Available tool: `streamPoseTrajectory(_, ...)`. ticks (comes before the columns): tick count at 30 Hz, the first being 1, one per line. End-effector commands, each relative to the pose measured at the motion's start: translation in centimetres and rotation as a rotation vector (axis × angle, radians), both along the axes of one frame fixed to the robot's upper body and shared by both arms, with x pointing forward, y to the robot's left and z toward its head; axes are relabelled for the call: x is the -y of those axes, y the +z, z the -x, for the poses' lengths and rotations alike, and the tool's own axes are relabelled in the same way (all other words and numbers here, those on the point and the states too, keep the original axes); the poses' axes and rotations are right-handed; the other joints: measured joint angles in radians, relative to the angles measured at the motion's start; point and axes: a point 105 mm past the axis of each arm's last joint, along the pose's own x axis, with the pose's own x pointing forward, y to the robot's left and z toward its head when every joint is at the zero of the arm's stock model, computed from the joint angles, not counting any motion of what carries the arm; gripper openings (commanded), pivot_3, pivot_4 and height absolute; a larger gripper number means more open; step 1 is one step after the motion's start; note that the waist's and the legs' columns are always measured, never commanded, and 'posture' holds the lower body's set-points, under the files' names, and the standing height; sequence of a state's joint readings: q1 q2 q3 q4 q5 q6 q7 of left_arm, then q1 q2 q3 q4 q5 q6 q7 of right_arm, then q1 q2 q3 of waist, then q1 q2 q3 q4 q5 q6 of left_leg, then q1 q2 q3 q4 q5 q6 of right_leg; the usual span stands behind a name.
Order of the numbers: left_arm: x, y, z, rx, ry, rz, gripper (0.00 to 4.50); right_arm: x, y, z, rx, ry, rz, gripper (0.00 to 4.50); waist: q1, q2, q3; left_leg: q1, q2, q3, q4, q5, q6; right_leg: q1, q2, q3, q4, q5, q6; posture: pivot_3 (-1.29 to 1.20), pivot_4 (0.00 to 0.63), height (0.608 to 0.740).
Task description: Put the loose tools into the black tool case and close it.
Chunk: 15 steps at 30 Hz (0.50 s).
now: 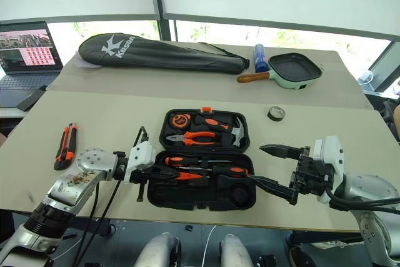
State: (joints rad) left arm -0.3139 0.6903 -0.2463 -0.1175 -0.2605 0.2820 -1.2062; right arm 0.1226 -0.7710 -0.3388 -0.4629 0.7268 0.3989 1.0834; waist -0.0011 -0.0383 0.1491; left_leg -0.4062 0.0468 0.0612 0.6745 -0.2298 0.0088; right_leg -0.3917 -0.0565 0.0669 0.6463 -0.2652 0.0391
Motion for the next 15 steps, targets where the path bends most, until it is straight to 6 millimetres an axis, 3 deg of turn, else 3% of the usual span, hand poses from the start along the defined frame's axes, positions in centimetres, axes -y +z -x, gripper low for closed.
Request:
streamPoseTrajectory(1, -0.9, 1.3, -0.5, -0.006, 0.082, 0.099, 0.05, -0.1, 1.0, -0.1, 0.056, 0.017, -0.009, 4.50, 0.000, 0.000, 0.000, 0.000, 0.000, 0.000, 0.000, 0.000, 0.000, 0.000, 0.000, 0.000, 0.000, 0.000, 0.000, 0.00, 0.150, 0.740)
streamPoseTrajectory(4, -2.5, 4.4, -0.3, 0.040, 0.146, 0.268, 0.05, 0.0, 1.3, -0.1, 0.073, 0.022, -0.025, 4.50, -0.010, -0.001, 0.001, -0.001, 0.002, -0.001, 0.000, 0.000, 0.000, -0.001, 0.000, 0.000, 0.000, 0.000, 0.000, 0.00, 0.150, 0.740)
streamPoseTrajectory(7, -6.3, 5.1, 0.7, 0.072, 0.305, 0.301, 0.75, 0.6, 0.7, 0.0, 0.094, 0.037, 0.010, 4.50, -0.015, -0.001, 0.001, -0.002, 0.003, -0.002, -0.001, 0.000, 0.000, -0.003, 0.000, 0.000, 0.000, 0.000, 0.000, 0.00, 0.150, 0.740)
streamPoseTrajectory(10, -9.8, 4.8, 2.0, 0.105, 0.480, 0.300, 1.83, 0.9, -0.8, 0.7, 0.103, 0.088, 0.086, 4.50, -0.017, -0.001, 0.001, 0.000, 0.002, -0.001, -0.005, 0.000, 0.000, -0.003, -0.001, 0.001, 0.000, 0.000, 0.000, 0.00, 0.150, 0.740)
streamPoseTrajectory(15, -15.5, 3.5, 5.0, 0.139, 0.803, 0.301, 3.62, 1.1, -1.4, 0.6, 0.217, 0.091, 0.065, 4.50, -0.013, -0.001, 0.001, 0.001, 0.002, -0.001, -0.006, 0.000, 0.000, -0.003, -0.003, 0.001, -0.001, 0.000, 0.000, 0.00, 0.150, 0.740)
